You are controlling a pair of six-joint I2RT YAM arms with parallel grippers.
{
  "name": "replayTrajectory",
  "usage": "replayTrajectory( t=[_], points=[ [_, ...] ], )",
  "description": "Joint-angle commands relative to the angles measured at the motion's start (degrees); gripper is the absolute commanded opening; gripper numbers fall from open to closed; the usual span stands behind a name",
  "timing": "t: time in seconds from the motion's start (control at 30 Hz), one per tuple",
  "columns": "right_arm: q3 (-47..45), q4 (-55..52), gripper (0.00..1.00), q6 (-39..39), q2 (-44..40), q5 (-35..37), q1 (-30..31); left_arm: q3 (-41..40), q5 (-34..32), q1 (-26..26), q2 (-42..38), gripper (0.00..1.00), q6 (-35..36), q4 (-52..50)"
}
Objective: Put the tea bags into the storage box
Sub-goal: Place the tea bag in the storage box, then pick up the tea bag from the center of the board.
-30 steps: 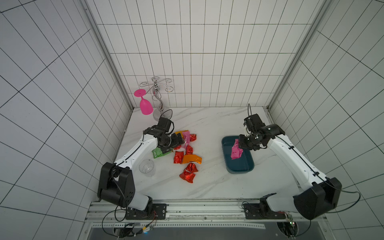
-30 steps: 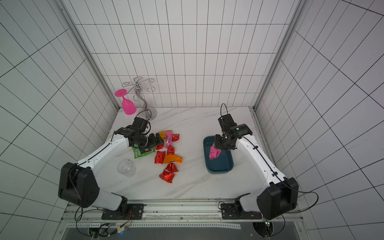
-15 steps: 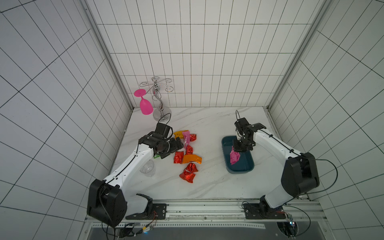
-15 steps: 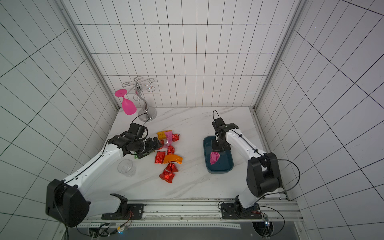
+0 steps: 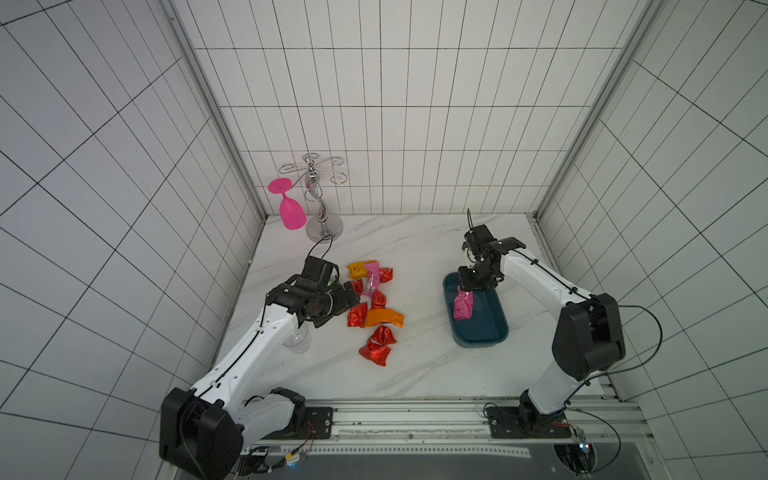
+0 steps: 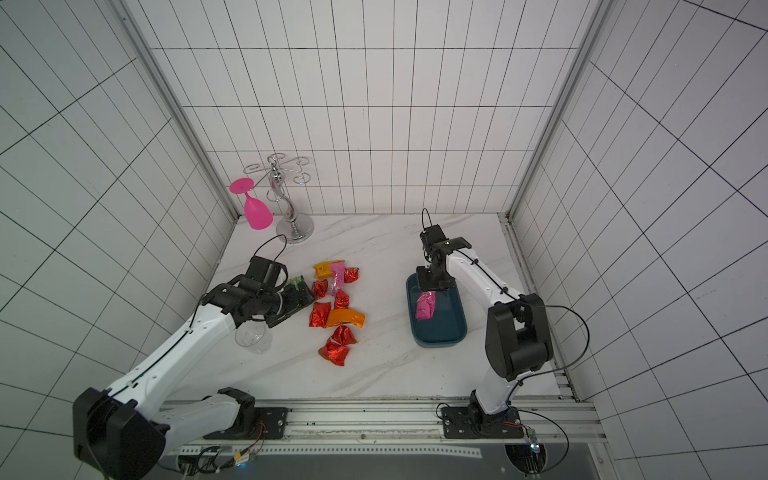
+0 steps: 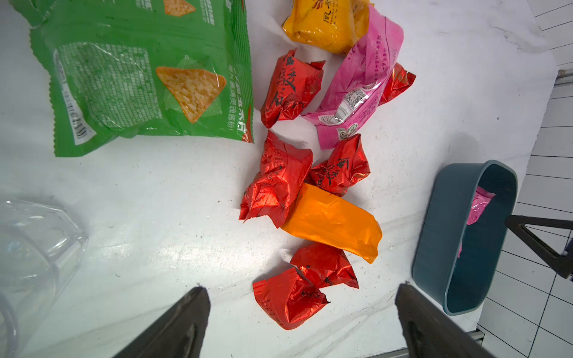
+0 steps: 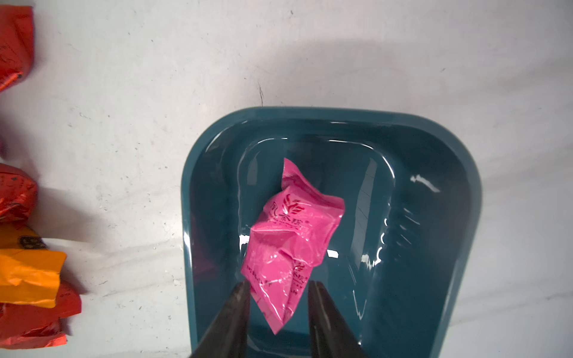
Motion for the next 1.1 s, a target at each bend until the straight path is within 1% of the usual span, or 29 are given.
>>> replayTrajectory(
  t=[0.0,0.1,0.2,0.33,0.43,0.57,0.63,0.73,0.83,0.97,1.07],
  points=[
    [1.6,-3.4,0.39,2.5,-6.5,-1.0,0.8,0.3,-1.1,0.6,0.9,0.97,0.7,0.0],
    [0.7,-4.0,0.46,3.8,-9.7,-2.1,6.2,0.6,-0.8,1.4,2.4,0.98,0.8,0.6],
    [1.4,-4.4,0.48,4.7,-9.7,-1.3,13.1,0.8,1.2,3.3,4.3,0.98,0.3,1.9],
    [1.8,-0.8,0.51,7.3,-6.8,-3.5,18.5,-0.3,6.1,7.6,6.3,0.98,-1.4,4.4],
    [3.3,2.1,0.54,7.8,-2.4,-6.5,21.1,-1.1,8.5,10.7,6.4,0.98,-1.7,5.4],
    [6.7,4.9,0.55,7.9,6.4,-14.2,22.1,-2.1,9.2,13.9,5.1,0.98,-0.2,3.9],
    [8.6,5.2,0.55,7.6,10.3,-16.5,22.3,-2.6,9.3,15.0,3.7,0.98,0.9,2.4],
    [11.3,5.9,0.67,6.9,14.5,-18.1,22.7,-3.7,8.8,15.6,0.7,0.98,2.4,0.2],
    [13.8,6.4,0.77,6.3,18.1,-20.1,23.1,-5.3,9.0,15.9,-2.5,0.98,2.1,-0.5],
    [16.9,6.5,0.78,5.6,22.5,-22.0,23.8,-6.7,9.2,15.9,-6.0,0.98,1.5,-1.2],
    [19.1,6.4,0.78,5.6,25.4,-23.2,24.7,-6.5,8.8,16.1,-7.1,0.98,2.4,-1.9]
  ],
)
